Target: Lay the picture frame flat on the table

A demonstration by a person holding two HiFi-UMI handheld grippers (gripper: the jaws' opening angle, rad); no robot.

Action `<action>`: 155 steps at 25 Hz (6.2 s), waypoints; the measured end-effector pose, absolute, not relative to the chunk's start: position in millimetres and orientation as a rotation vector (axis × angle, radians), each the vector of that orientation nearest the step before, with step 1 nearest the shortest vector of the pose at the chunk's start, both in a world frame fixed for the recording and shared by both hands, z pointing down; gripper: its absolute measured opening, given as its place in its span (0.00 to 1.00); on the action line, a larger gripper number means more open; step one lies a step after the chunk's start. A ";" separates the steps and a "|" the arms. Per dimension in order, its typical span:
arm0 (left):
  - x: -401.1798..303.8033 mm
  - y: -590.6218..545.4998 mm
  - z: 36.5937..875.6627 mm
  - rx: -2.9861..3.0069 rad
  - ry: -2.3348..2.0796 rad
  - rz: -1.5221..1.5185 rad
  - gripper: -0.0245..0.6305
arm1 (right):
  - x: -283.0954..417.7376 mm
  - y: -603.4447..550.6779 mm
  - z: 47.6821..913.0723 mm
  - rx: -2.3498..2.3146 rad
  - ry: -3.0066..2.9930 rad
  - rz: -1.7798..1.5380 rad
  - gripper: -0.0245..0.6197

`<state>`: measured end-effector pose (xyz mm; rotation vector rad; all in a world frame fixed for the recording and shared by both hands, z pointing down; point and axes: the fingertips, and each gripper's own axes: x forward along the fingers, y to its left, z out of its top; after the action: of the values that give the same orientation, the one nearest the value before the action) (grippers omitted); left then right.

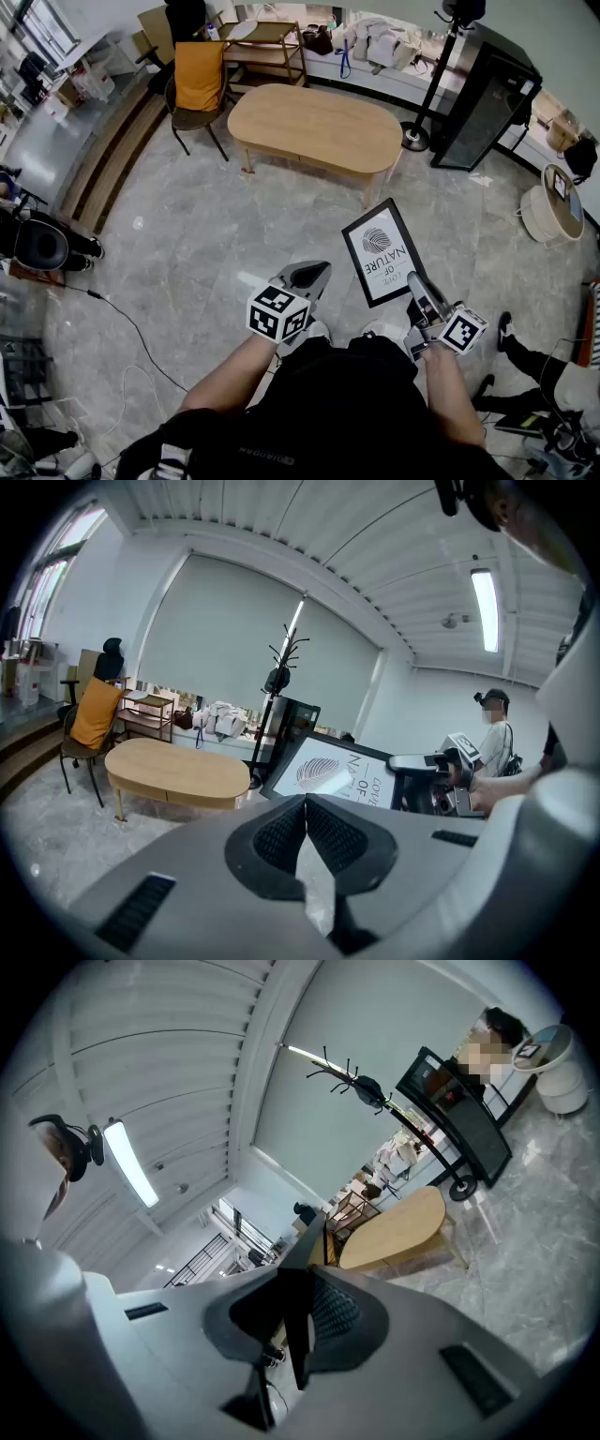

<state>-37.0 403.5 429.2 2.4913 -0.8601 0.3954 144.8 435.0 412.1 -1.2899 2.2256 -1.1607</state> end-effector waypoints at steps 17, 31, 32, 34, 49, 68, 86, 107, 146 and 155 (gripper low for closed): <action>-52.1 403.4 433.1 2.468 -0.918 0.385 0.04 | 133.2 430.4 418.3 -1.254 2.236 -1.183 0.11; 3.9 370.6 445.6 2.426 -0.935 0.451 0.04 | 186.4 394.5 426.4 -1.061 2.157 -1.273 0.11; 8.8 367.3 444.3 2.424 -0.936 0.457 0.04 | 190.6 389.8 425.8 -1.058 2.163 -1.277 0.11; 18.6 357.9 443.8 2.415 -0.945 0.467 0.04 | 200.0 378.7 425.4 -1.054 2.181 -1.275 0.11; 71.6 316.4 476.5 2.365 -0.940 0.558 0.04 | 237.0 307.6 464.3 -1.002 2.224 -1.377 0.11; -46.0 33.8 460.1 2.455 -0.881 0.502 0.04 | 111.8 75.8 451.6 -1.113 2.231 -1.360 0.11; -132.3 -83.2 515.9 2.290 -0.895 0.527 0.04 | 67.8 -90.5 502.2 -1.195 2.145 -1.451 0.11; -76.8 -331.4 549.1 2.270 -0.905 0.789 0.04 | 157.3 -341.8 667.9 -1.364 1.940 -1.784 0.11; -133.0 -444.0 642.5 2.199 -0.578 1.111 0.04 | 12.7 -331.5 980.3 -1.343 2.078 -2.736 0.46; -85.5 -394.1 614.6 2.243 -0.683 0.988 0.04 | 40.2 -312.0 896.6 -1.270 2.399 -2.465 0.45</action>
<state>-85.5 -394.1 614.6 2.2435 -0.6833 0.9878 40.2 -312.0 896.6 -1.2701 2.3993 -2.4653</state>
